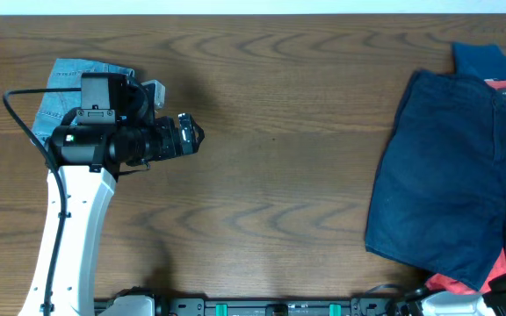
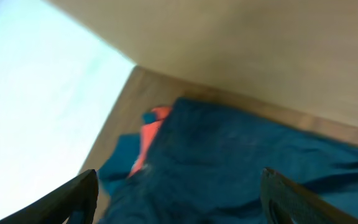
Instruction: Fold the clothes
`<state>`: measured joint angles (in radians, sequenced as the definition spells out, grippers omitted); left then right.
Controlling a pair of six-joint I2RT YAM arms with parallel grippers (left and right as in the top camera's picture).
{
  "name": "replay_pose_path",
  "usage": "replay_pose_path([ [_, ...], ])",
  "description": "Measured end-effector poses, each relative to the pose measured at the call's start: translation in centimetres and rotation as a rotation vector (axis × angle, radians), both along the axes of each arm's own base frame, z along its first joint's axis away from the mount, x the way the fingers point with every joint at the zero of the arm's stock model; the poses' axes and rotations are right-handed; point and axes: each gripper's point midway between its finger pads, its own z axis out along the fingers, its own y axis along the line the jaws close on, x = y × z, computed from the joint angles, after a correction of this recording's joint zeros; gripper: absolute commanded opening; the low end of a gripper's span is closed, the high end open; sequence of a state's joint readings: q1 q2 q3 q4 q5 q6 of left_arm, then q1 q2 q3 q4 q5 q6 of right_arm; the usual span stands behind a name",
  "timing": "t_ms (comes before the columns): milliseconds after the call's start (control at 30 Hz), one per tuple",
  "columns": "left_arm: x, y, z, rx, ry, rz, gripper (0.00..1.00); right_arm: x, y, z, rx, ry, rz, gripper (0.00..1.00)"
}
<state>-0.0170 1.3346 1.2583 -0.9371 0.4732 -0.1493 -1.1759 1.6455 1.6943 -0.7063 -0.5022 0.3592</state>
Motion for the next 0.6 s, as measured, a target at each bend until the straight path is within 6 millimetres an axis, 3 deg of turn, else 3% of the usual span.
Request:
replay_pose_path([
  [133,0.0,-0.1,0.0,0.000,-0.001,-0.004,0.99,3.8,4.5,-0.9,0.069,0.003,0.164,0.78],
  [267,-0.2,-0.9,0.0,0.001,-0.003,-0.030,0.99,7.8,11.9,-3.1,0.149,0.092,0.385,0.77],
  [333,-0.3,-1.4,0.0,0.000,-0.004,-0.047,0.99,9.3,16.3,-4.5,0.178,0.172,0.503,0.66],
  [433,-0.4,-2.0,0.1,0.000,-0.006,-0.066,0.99,10.4,22.3,-7.1,0.208,0.330,0.635,0.34],
  [500,-0.5,-2.1,0.1,0.002,-0.008,-0.072,0.99,10.5,25.4,-9.2,0.221,0.438,0.689,0.20],
  [600,-0.5,-2.1,0.1,0.003,-0.010,-0.075,0.99,9.3,29.1,-14.6,0.265,0.641,0.713,0.11],
])
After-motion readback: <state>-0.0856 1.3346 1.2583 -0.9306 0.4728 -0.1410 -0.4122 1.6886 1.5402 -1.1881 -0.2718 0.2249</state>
